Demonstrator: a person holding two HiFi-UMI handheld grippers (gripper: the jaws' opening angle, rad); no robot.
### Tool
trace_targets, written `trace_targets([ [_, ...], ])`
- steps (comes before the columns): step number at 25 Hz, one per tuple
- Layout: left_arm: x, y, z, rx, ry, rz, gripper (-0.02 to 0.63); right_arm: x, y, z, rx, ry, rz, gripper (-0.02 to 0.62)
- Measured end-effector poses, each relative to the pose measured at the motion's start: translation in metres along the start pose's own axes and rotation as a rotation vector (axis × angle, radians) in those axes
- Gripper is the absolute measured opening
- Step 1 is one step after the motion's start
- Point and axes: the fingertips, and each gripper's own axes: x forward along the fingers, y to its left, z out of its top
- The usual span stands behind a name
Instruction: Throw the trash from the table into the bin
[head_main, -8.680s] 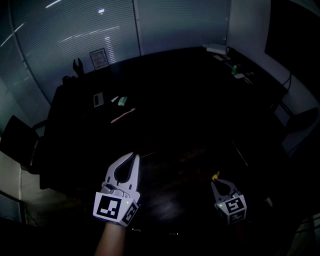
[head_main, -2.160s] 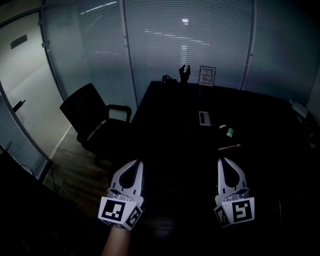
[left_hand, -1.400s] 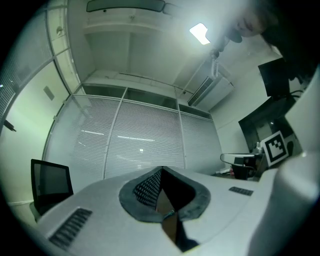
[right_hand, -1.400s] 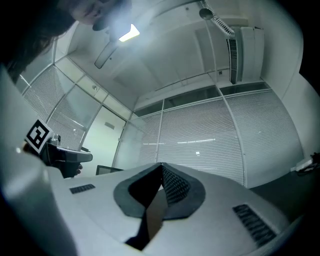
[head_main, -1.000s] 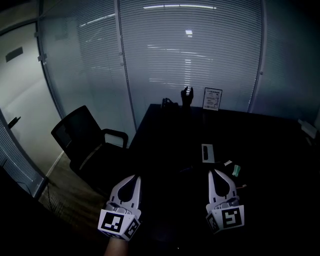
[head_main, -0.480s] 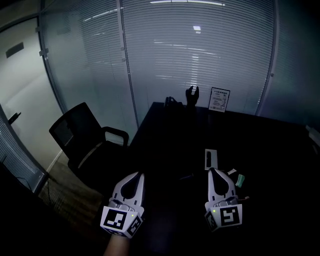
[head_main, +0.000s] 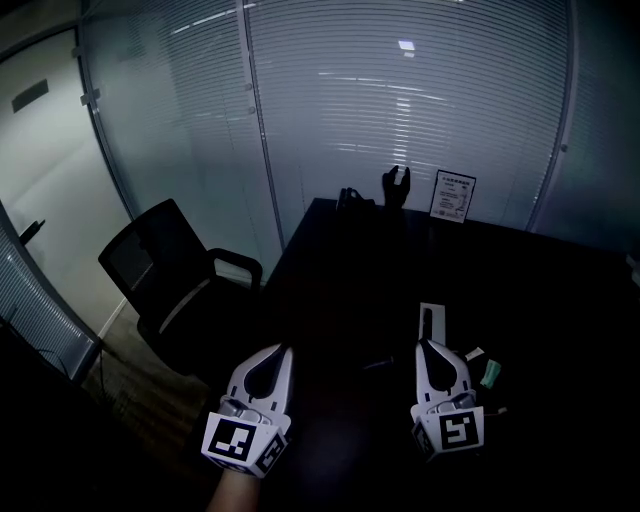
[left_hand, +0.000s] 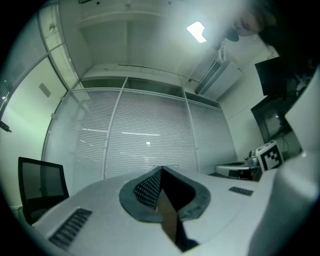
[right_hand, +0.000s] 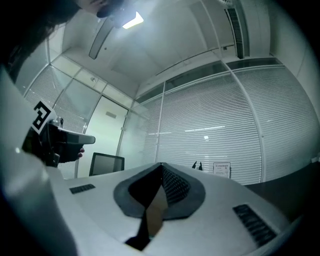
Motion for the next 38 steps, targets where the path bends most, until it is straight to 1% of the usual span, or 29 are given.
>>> trace_targets([
  [4,0.006,0.005,-0.005,-0.003,0.010,0.005,0.000,0.014,0.004,-0.021,-0.031,0.070,0.075,0.006],
  [8,0.008,0.010,-0.014,0.000,0.016,0.002,0.000,0.025,0.014,-0.056,-0.093,0.190,0.206,0.008],
  [11,0.008,0.017,-0.015,0.000,0.030,0.021,0.000,0.030,0.023,-0.086,-0.101,0.293,0.322,0.072],
  [13,0.007,0.021,-0.016,0.001,0.032,0.024,0.000,0.032,0.026,-0.105,-0.097,0.355,0.378,0.125],
  [15,0.006,0.024,-0.020,0.005,0.030,0.019,0.000,0.034,0.026,-0.124,-0.098,0.409,0.412,0.147],
  [17,0.007,0.026,-0.022,0.005,0.034,0.022,0.000,0.037,0.027,-0.140,-0.120,0.455,0.443,0.163],
  [19,0.007,0.028,-0.025,0.006,0.042,0.029,0.000,0.039,0.029,-0.159,-0.169,0.506,0.493,0.172],
  [24,0.008,0.031,-0.029,0.008,0.060,0.042,0.000,0.043,0.036,-0.206,-0.299,0.674,0.652,0.201],
  [27,0.008,0.037,-0.032,0.005,0.066,0.048,0.000,0.047,0.039,-0.226,-0.326,0.739,0.708,0.222],
  [30,0.008,0.040,-0.039,0.000,0.063,0.046,0.000,0.049,0.041,-0.244,-0.343,0.787,0.745,0.224],
  [32,0.009,0.040,-0.040,0.006,0.077,0.050,0.000,0.052,0.042,-0.254,-0.357,0.812,0.762,0.224],
  [35,0.011,0.040,-0.049,0.023,0.107,0.026,0.000,0.055,0.043,-0.269,-0.393,0.852,0.785,0.224],
  [38,0.014,0.041,-0.055,0.029,0.121,0.023,0.000,0.054,0.044,-0.282,-0.410,0.903,0.826,0.224],
])
